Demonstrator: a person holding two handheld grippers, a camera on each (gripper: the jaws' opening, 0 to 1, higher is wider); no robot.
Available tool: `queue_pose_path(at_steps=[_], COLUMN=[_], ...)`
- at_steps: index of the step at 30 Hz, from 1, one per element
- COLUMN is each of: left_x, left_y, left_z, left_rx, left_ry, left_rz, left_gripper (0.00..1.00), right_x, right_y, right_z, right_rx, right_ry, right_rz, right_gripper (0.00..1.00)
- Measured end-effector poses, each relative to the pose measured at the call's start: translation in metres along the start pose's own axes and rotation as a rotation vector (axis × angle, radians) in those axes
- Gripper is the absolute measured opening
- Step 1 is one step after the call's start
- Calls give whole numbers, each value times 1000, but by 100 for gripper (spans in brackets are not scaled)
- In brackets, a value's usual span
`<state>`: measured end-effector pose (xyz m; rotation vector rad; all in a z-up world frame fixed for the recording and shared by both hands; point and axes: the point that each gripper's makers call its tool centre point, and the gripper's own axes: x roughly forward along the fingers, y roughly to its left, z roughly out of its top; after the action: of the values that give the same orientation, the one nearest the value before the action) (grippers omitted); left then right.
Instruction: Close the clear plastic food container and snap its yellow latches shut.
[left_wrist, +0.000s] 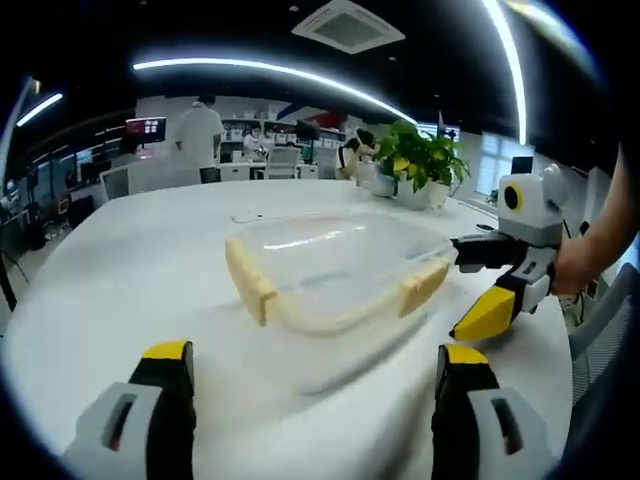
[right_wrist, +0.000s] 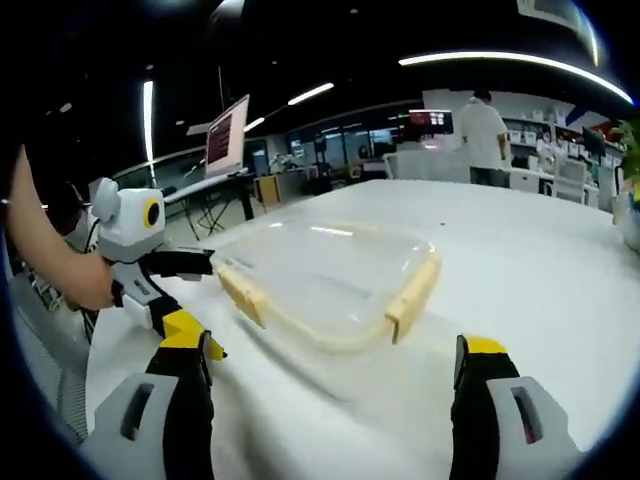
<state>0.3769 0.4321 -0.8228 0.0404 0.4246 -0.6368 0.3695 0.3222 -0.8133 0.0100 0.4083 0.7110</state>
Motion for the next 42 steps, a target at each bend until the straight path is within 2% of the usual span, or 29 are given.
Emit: queue_pose_path(at_steps=[6,10,12,15,24,28,31,42], left_x=[-11,-20,-24,-30,-47,-56,-63,-96], left_y=[1,5,10,17,26,27,28,35], left_z=[1,0,2,3,3,6,9,13], left_rx=[-22,-36,-52,-80,-114,-140,-130,-159], left_ry=[-10,-12,-24,-34,-49,-60,-69,-88], left_rz=[2,11,23,50,86,101,108,164], left_gripper=[96,95,95,95,91,91,89,86], right_x=[-4,-11,-14,-19,-47,-59,-68,-98], right_y=[2,0,-3,-6,-24,-26,-29,-33], right_z=[-4,5,6,6,14,16,18,25], right_rx=[-9,-10,21,8,76,88,105,138], right_ry=[16,-14,-20,-17,-44,-37,-42,-78], right_rz=[-3,-29,-43,-57,-142,-161,-173,-202], right_gripper=[98,98,97,96,92,89,87,86])
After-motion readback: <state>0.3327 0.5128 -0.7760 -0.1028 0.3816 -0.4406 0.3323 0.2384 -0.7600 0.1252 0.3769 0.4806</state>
